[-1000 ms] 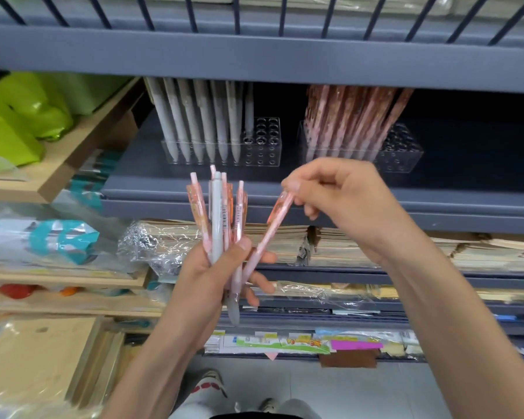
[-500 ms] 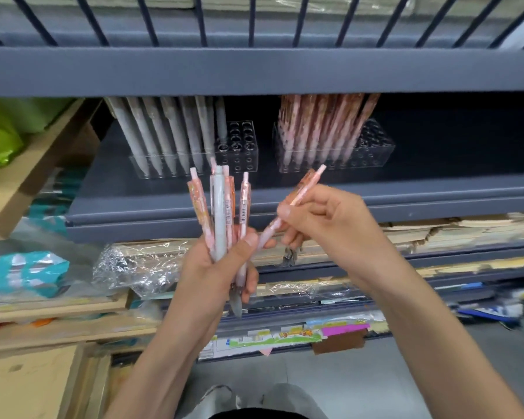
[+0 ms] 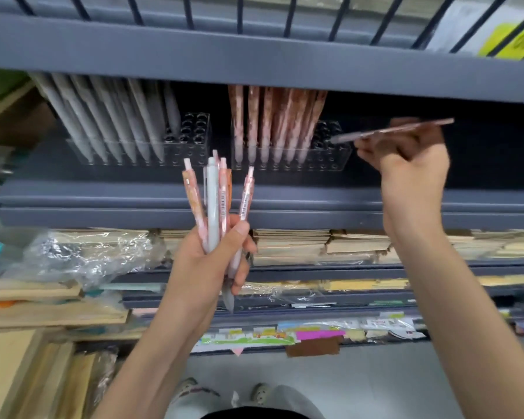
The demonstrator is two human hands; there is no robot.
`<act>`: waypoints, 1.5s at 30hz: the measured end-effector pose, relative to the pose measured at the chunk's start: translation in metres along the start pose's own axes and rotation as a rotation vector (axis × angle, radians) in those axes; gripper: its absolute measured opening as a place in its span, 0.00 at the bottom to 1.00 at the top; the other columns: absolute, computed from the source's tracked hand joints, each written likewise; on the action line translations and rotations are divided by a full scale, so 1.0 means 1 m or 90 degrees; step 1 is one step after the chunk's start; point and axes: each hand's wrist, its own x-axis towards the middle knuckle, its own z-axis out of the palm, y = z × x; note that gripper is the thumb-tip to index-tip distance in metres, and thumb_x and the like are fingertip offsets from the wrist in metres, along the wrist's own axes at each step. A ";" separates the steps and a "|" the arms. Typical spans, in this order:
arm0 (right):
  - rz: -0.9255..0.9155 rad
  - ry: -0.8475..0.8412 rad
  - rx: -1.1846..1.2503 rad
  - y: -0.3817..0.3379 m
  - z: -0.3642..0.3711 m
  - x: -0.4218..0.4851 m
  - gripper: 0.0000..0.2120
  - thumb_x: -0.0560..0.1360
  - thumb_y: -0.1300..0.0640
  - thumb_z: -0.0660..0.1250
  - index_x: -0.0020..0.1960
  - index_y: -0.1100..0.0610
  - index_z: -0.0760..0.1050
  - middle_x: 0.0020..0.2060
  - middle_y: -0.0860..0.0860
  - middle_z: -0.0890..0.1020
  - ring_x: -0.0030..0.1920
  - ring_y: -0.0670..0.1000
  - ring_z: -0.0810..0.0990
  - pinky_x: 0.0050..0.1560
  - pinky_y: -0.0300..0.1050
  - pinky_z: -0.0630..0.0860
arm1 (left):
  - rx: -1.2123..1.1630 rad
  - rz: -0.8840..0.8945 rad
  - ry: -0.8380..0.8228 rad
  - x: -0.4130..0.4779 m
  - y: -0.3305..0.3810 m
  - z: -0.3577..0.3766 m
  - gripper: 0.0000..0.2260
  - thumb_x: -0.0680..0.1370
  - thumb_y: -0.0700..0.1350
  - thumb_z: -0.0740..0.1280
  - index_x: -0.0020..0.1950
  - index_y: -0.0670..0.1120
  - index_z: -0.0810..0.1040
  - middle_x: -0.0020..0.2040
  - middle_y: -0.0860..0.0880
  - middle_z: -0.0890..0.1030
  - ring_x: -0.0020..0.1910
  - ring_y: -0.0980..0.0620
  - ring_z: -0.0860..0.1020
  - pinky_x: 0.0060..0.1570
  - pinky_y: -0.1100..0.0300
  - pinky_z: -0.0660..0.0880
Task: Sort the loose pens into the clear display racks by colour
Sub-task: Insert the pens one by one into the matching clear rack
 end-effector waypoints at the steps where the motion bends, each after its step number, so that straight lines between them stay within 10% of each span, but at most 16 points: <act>1: -0.013 -0.010 -0.001 0.002 0.001 0.008 0.11 0.76 0.70 0.65 0.50 0.56 0.71 0.41 0.54 0.82 0.44 0.53 0.85 0.52 0.50 0.82 | -0.007 0.001 0.012 -0.001 -0.004 0.006 0.05 0.74 0.51 0.70 0.45 0.51 0.81 0.38 0.47 0.81 0.22 0.52 0.69 0.21 0.62 0.67; 5: -0.035 -0.033 -0.024 0.009 0.012 0.039 0.14 0.75 0.76 0.61 0.45 0.57 0.69 0.40 0.59 0.76 0.43 0.56 0.77 0.50 0.46 0.79 | 0.006 0.020 0.046 -0.006 -0.015 0.023 0.03 0.75 0.50 0.71 0.43 0.52 0.80 0.44 0.44 0.85 0.22 0.53 0.71 0.22 0.61 0.69; 9: -0.139 -0.147 -0.363 0.019 0.021 0.062 0.07 0.77 0.62 0.65 0.43 0.52 0.78 0.44 0.53 0.83 0.49 0.53 0.82 0.55 0.42 0.75 | 0.020 0.029 0.076 -0.008 -0.017 0.030 0.05 0.76 0.51 0.70 0.41 0.55 0.82 0.43 0.43 0.84 0.23 0.53 0.71 0.22 0.62 0.69; 17: -0.219 -0.342 -0.614 0.012 0.039 0.082 0.11 0.81 0.58 0.58 0.59 0.61 0.74 0.55 0.61 0.79 0.56 0.61 0.77 0.47 0.42 0.65 | 0.017 0.036 0.128 0.002 -0.014 0.041 0.06 0.74 0.54 0.73 0.40 0.54 0.83 0.32 0.44 0.78 0.24 0.52 0.73 0.23 0.62 0.69; 30: -0.187 -0.407 -0.689 0.015 0.043 0.097 0.19 0.83 0.52 0.56 0.72 0.55 0.64 0.66 0.61 0.73 0.61 0.63 0.74 0.48 0.44 0.64 | 0.048 0.053 0.142 0.003 -0.019 0.044 0.08 0.72 0.57 0.74 0.42 0.54 0.85 0.36 0.45 0.82 0.29 0.52 0.77 0.24 0.62 0.71; 42: -0.160 -0.248 -0.435 0.020 0.020 0.084 0.09 0.76 0.57 0.64 0.52 0.56 0.81 0.47 0.53 0.85 0.49 0.54 0.82 0.54 0.44 0.76 | 0.033 0.058 0.139 -0.003 -0.021 0.052 0.06 0.73 0.55 0.75 0.42 0.53 0.85 0.42 0.45 0.85 0.29 0.54 0.76 0.24 0.64 0.71; 45: -0.007 -0.263 -0.221 0.012 0.002 0.048 0.06 0.73 0.56 0.65 0.40 0.49 0.80 0.32 0.50 0.84 0.30 0.48 0.79 0.34 0.47 0.77 | 0.039 0.064 0.134 -0.003 -0.020 0.054 0.07 0.72 0.56 0.73 0.41 0.53 0.85 0.41 0.46 0.85 0.28 0.54 0.75 0.24 0.63 0.71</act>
